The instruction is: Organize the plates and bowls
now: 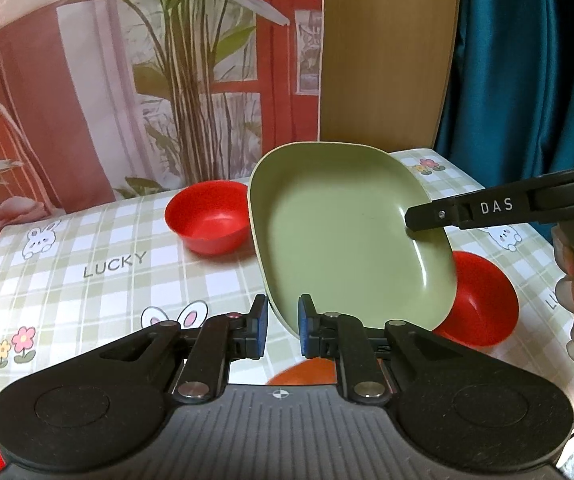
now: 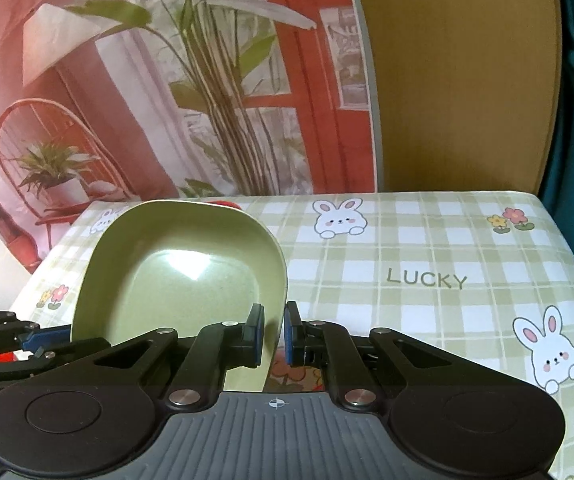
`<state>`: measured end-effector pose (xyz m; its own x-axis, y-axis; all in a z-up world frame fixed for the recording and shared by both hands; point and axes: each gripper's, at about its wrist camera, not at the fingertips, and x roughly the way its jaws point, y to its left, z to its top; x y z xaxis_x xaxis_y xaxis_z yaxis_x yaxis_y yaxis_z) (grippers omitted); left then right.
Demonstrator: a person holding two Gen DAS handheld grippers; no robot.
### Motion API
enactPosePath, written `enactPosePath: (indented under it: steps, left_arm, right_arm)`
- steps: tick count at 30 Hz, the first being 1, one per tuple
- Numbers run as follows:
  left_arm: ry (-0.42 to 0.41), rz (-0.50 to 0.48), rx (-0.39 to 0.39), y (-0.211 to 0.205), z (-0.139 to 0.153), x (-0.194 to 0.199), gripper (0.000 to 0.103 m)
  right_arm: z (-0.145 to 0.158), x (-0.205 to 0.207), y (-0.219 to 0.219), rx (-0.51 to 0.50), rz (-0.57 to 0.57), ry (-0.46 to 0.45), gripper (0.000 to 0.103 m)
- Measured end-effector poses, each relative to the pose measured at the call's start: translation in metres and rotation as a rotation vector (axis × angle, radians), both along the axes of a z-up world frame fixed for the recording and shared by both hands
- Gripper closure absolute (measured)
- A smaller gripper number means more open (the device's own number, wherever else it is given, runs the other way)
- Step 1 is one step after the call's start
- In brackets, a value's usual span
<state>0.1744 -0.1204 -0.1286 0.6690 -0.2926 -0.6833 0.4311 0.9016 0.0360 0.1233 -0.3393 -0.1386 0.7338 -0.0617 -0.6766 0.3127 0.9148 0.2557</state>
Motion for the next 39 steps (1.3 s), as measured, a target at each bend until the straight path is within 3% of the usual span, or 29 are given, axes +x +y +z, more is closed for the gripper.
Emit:
enactPosePath:
  steps: [17, 39]
  left_arm:
    - [0.058, 0.034, -0.055, 0.025, -0.007, -0.033, 0.085]
    - [0.247, 0.068, -0.113, 0.044, -0.037, -0.047, 0.084]
  right_arm:
    - [0.001, -0.013, 0.036, -0.015, 0.047, 0.044, 0.094]
    - [-0.028, -0.020, 0.065, -0.016, 0.080, 0.163, 0.093]
